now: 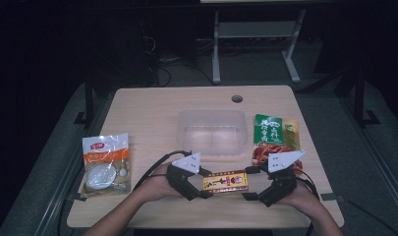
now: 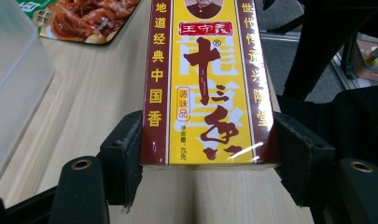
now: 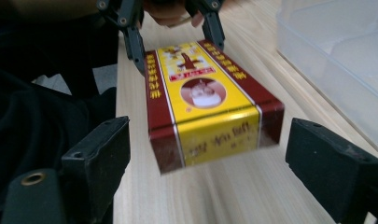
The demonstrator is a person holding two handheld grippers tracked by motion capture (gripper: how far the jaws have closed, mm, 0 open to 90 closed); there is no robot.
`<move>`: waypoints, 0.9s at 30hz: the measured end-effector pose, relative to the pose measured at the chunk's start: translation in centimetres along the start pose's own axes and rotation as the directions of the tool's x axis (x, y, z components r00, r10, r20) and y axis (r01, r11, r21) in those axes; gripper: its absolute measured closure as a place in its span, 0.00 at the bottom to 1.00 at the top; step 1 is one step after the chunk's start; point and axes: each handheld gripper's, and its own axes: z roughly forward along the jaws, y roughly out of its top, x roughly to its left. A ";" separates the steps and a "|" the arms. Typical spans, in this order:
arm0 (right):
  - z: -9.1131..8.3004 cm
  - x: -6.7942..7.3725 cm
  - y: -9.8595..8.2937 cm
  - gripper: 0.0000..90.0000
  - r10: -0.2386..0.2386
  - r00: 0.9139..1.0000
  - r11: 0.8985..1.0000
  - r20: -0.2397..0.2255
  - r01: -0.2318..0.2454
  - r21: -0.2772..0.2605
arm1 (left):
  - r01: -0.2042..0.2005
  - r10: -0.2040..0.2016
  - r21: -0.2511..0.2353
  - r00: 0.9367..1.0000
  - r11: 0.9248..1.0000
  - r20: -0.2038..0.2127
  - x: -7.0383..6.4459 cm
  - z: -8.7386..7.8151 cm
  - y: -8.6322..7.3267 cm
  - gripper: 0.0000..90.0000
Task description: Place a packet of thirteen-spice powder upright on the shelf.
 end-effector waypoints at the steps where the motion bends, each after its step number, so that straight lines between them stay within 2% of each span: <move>1: 0.1 0.0 0.0 0.15 -0.004 1.000 1.000 -0.004 0.004 -0.002 | 0.009 -0.009 -0.010 1.000 1.000 0.004 -0.1 0.1 0.0 0.36; 11: 0.5 0.2 0.2 0.29 -0.028 0.999 0.999 -0.045 0.027 -0.021 | -0.008 0.009 -0.023 0.999 1.000 0.039 -0.1 0.4 0.0 0.36; 16: 0.6 0.3 0.1 0.31 -0.037 0.998 0.999 -0.058 0.036 -0.023 | -0.016 0.017 -0.019 0.999 1.000 0.044 -0.2 0.3 -0.1 0.36; 17: 0.6 0.4 0.1 0.31 -0.041 0.997 0.999 -0.057 0.040 -0.025 | -0.008 0.009 -0.021 0.998 1.000 0.054 -0.3 0.3 -0.2 0.36; 27: 1.2 0.8 0.6 0.35 -0.078 0.994 0.997 -0.078 0.078 -0.002 | -0.020 0.023 -0.024 0.995 0.999 0.096 0.3 -0.3 -1.0 0.35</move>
